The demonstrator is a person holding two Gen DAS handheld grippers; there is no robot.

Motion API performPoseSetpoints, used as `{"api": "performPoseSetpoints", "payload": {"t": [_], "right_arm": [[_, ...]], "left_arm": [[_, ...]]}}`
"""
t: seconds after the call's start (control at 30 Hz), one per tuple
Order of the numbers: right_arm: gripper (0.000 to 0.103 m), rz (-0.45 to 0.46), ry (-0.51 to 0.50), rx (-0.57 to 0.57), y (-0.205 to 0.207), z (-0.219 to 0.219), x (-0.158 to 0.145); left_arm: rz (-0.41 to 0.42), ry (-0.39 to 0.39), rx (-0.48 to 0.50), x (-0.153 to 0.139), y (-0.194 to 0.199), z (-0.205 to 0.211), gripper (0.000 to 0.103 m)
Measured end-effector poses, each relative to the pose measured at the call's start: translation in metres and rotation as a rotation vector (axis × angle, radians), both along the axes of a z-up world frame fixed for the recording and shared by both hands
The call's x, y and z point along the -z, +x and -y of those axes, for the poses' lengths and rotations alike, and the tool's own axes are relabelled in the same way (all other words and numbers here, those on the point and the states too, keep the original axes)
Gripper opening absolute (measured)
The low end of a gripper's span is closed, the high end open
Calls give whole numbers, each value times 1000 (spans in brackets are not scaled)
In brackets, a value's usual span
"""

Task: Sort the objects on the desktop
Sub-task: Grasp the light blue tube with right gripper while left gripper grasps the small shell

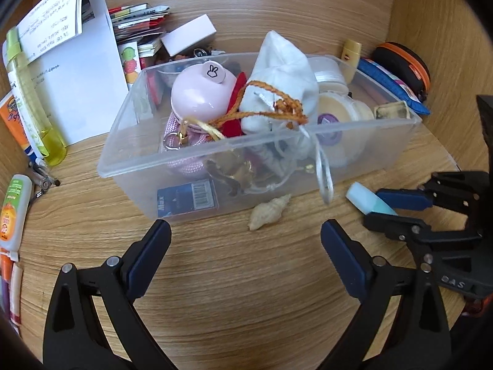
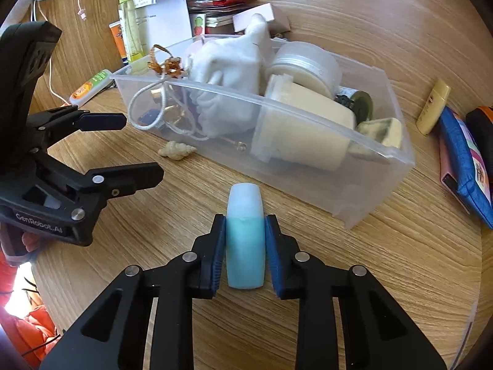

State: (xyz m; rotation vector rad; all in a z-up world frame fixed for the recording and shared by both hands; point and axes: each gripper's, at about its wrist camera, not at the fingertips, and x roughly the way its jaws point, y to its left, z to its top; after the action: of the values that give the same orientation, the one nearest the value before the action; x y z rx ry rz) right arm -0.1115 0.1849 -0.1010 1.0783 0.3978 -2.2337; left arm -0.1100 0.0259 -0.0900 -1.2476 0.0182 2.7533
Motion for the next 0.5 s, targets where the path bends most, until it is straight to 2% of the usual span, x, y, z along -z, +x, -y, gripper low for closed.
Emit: {"api": "performPoseSetpoints", "payload": {"t": [0.13, 0.5], "right_arm": [[23, 1, -27, -4, 0, -5, -3], [23, -29, -69, -51, 12, -7, -12]], "left_arm": [[-5, 55, -23, -3, -6, -3, 99], [29, 26, -86, 4, -18, -14, 93]]}}
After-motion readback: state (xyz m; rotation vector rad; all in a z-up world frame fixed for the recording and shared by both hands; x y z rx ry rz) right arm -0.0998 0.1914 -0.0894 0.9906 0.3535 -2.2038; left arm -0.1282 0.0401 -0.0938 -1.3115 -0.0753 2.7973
